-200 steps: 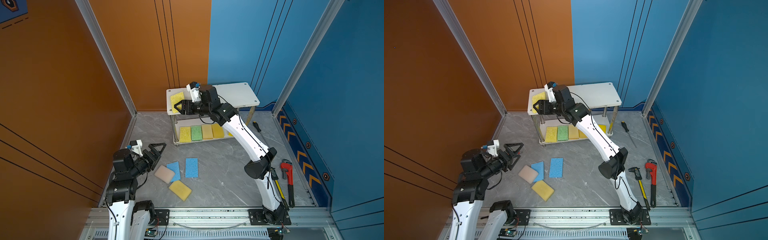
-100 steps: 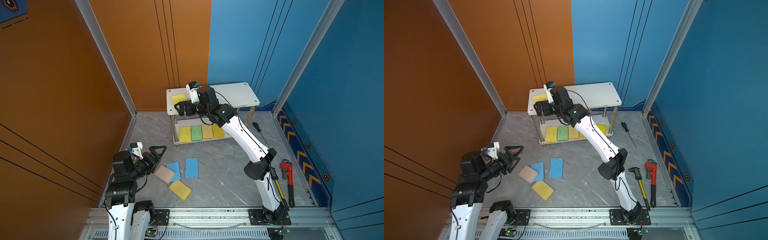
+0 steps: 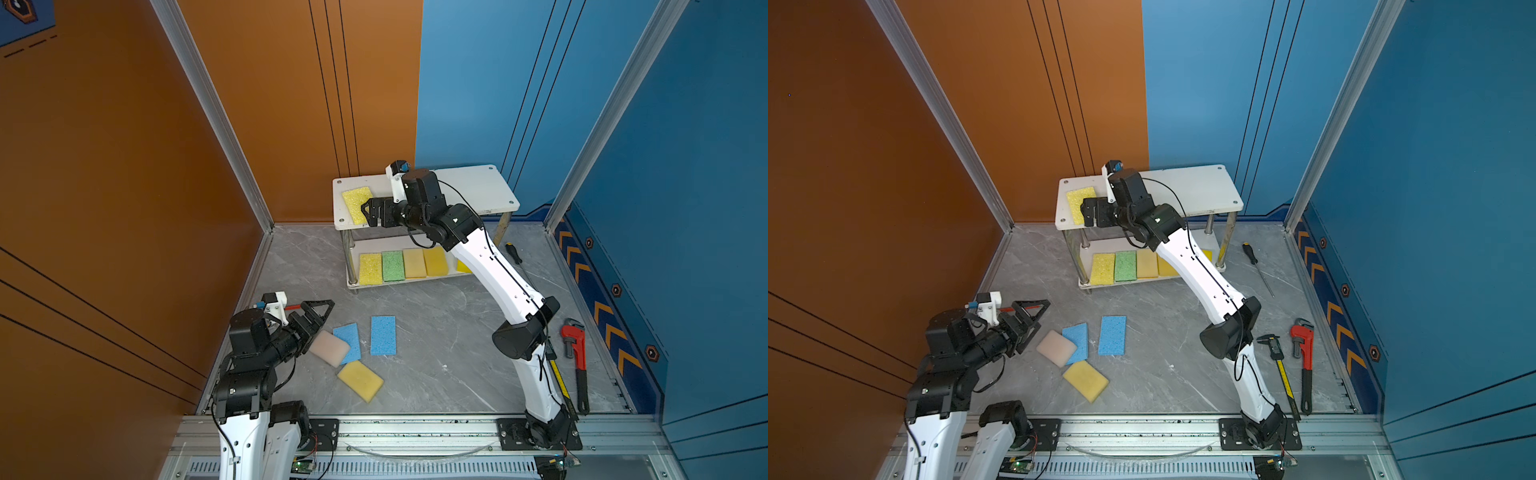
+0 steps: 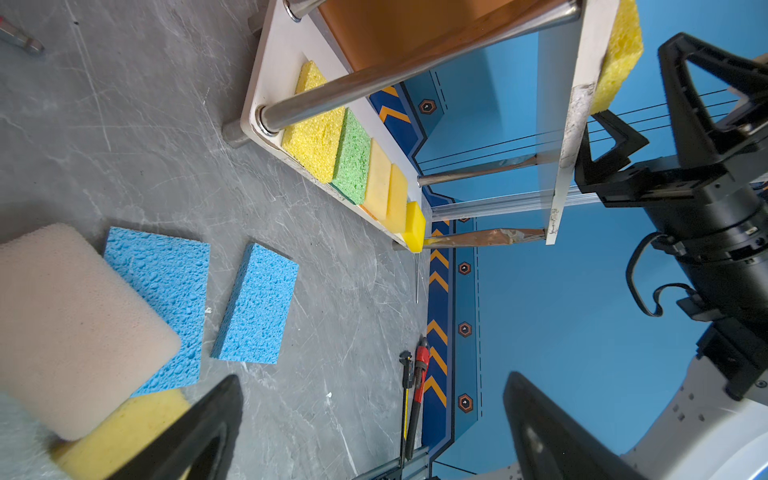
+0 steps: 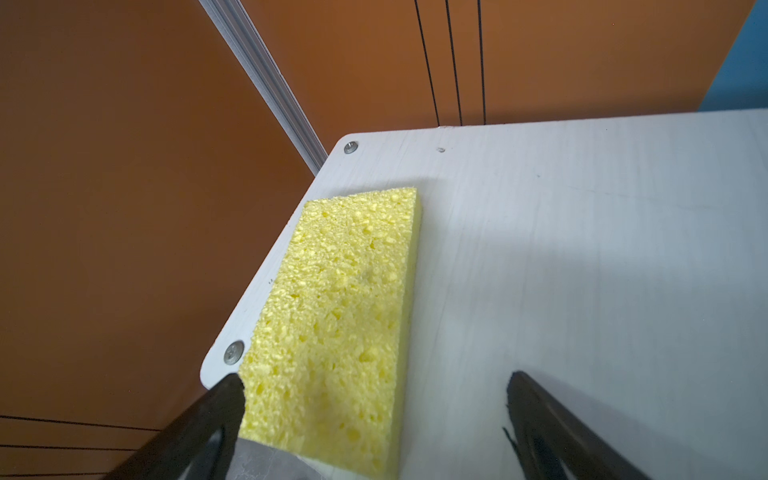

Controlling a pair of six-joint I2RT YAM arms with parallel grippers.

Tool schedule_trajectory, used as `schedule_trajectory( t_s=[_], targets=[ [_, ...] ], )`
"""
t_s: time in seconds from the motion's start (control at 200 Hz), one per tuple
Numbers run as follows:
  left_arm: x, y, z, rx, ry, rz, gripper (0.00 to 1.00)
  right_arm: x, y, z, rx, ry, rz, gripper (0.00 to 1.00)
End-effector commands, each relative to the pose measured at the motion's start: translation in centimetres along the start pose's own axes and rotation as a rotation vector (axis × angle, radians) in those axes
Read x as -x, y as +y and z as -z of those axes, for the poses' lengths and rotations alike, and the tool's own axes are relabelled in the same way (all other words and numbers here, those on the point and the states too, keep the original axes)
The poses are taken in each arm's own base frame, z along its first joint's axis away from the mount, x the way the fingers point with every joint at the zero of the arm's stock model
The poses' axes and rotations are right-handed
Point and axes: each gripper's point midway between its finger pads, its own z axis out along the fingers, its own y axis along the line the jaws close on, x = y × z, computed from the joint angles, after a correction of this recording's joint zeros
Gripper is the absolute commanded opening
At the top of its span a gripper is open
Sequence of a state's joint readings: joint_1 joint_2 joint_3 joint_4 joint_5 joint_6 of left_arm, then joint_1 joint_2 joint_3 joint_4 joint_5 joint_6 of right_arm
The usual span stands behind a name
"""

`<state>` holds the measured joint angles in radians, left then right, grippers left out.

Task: Place and organize the cleaning sponges onto the shelf
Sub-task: 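Open the right gripper to release the sponge on the shelf top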

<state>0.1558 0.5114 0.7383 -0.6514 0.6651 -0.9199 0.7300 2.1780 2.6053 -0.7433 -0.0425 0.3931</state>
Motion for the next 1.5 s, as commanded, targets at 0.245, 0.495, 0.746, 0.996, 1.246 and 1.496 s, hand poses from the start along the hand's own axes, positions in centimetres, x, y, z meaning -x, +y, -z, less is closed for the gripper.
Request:
schedule_trajectory(
  t_s=[0.245,0.495,0.746,0.996,1.246,1.496],
  targets=[
    [-0.3,-0.4,-0.3,0.017,0.031,-0.049,0.98,1.3,0.3,3.7,-0.008,-0.018,-0.023,1.00],
    [-0.6,-0.5,-0.3,0.019,0.043,-0.048,0.98,0.6,3.1,4.4,0.154,0.047,-0.127,0.99],
    [-0.7,-0.7,0.0,0.020,0.050,-0.059,0.98,-0.5,2.9,1.7,0.175,0.075,-0.196,0.99],
    [-1.1,-0.6,0.2,0.028,0.060,-0.067,0.98,-1.5,4.2,0.1,0.213,0.092,-0.227,0.99],
    [-1.3,-0.6,0.4,0.029,0.065,-0.071,0.98,-2.0,5.8,0.0,0.239,0.097,-0.220,0.99],
    [-1.5,-0.6,0.6,0.031,0.066,-0.071,0.98,-1.9,5.8,0.7,0.221,0.087,-0.206,0.99]
  ],
)
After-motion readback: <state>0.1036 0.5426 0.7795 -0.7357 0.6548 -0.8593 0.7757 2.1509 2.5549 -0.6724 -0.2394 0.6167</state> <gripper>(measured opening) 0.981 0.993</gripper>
